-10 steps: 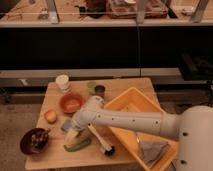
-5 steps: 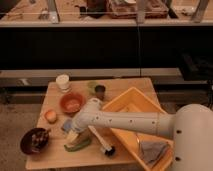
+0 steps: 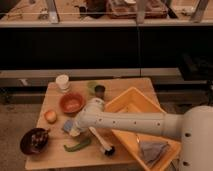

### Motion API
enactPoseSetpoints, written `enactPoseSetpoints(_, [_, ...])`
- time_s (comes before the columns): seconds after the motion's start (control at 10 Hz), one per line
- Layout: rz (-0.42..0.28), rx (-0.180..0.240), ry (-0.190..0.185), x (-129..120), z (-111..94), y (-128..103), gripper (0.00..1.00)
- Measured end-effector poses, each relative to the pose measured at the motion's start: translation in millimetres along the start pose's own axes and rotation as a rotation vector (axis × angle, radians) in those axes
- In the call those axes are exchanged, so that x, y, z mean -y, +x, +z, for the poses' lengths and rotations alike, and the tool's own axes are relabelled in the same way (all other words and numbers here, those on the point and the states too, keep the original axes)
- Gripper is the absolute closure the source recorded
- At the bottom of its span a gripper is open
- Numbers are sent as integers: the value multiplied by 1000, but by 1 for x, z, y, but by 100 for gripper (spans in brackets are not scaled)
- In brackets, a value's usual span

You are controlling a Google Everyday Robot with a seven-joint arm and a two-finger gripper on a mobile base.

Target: Wipe red bowl with sponge

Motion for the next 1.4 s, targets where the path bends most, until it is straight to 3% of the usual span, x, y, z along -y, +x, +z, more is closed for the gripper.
enactPoseSetpoints(0.1, [-8,-10,-21,-3,-13,6,99])
enactPoseSetpoints(0.4, [-28,-24,-101,-23,-58,25,100])
enactPoseSetpoints(0.5, [-24,-35,-119,-43,-75,24,100])
enactPoseSetpoints(0.7, [2,-51,-116,-88,-89,10,100])
enactPoseSetpoints(0.9, [16,-58,-98,-137,-87,5,100])
enactPoseSetpoints(1.1, [8,-60,-59,-165,-77,14,100])
enactPoseSetpoints(1.4, [0,-42,18,-164,-37,37,100])
